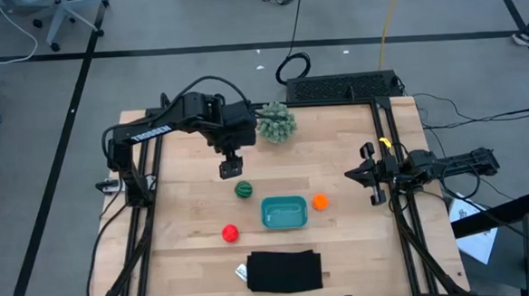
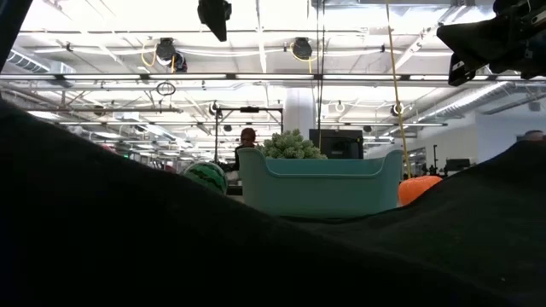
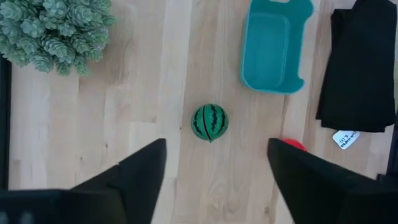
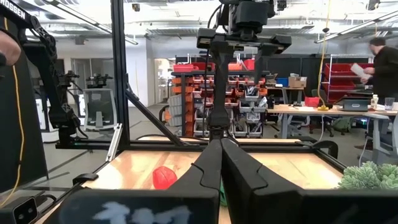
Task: Pick and placing Produce into tupperware
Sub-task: Put the watermelon into the blue bin
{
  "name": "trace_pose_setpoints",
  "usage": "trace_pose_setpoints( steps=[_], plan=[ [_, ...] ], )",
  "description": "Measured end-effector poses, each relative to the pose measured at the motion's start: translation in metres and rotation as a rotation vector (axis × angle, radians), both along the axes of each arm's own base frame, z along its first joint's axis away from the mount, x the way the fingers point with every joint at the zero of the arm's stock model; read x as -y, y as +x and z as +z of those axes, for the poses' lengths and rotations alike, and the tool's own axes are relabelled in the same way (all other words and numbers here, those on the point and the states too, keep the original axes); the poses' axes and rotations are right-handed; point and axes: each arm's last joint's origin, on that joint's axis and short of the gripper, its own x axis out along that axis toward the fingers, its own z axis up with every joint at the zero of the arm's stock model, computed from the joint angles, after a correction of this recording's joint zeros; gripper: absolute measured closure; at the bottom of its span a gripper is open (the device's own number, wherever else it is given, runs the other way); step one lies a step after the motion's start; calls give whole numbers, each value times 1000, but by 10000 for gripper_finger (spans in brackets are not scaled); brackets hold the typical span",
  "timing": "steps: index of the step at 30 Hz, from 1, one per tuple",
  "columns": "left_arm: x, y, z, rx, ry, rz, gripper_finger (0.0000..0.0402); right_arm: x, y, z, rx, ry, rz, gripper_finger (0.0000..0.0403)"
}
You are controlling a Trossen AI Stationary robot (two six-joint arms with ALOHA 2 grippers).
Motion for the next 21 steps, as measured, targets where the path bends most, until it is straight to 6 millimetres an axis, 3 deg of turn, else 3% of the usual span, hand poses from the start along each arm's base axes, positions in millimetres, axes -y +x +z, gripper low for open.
trace_pose_setpoints(
  steps=[5,10,15,21],
  plan=[
    [3,0,0,-5,41,-3,69,0,0,0,0,3,0,403],
    [8,5,-7,-29,56,-36,60,0,0,0,-2,3,0,403],
    [12,10,-35,-134,78,-81,59,0,0,-2,-16,0,1,403],
    [12,15,-85,-252,77,-102,59,0,0,-1,-16,0,1,403]
  ],
)
